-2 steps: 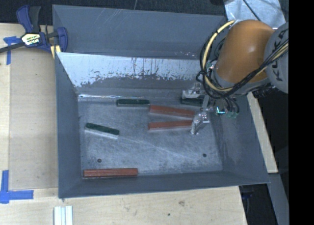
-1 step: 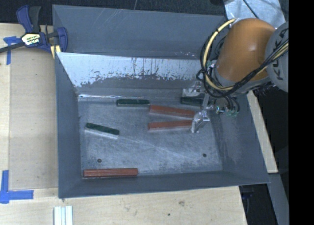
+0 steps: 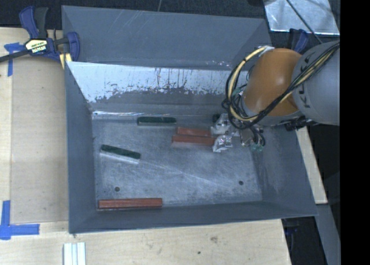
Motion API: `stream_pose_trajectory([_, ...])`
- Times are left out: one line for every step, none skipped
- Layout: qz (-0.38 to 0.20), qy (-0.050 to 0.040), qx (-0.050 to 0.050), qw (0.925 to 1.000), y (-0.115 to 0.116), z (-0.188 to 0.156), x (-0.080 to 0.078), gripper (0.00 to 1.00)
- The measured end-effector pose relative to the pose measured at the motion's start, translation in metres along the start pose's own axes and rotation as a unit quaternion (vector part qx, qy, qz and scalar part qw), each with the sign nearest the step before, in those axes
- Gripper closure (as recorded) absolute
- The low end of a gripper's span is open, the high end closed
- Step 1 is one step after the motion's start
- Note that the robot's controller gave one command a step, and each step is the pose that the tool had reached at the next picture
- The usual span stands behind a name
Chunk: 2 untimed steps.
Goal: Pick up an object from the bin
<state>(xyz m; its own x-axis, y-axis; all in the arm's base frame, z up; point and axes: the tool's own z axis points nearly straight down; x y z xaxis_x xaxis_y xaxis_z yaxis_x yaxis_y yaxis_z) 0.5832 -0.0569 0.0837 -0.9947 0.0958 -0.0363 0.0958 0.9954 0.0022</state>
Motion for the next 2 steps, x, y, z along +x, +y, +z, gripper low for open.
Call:
stream_pose_trajectory([0.0,0.0002,0.0,1.0,0.0,0.0,0.0,1.0])
stream_pose_trajectory([0.031,0.0161,0.002,0.9994,0.019,-0.13,-0.003,1.0])
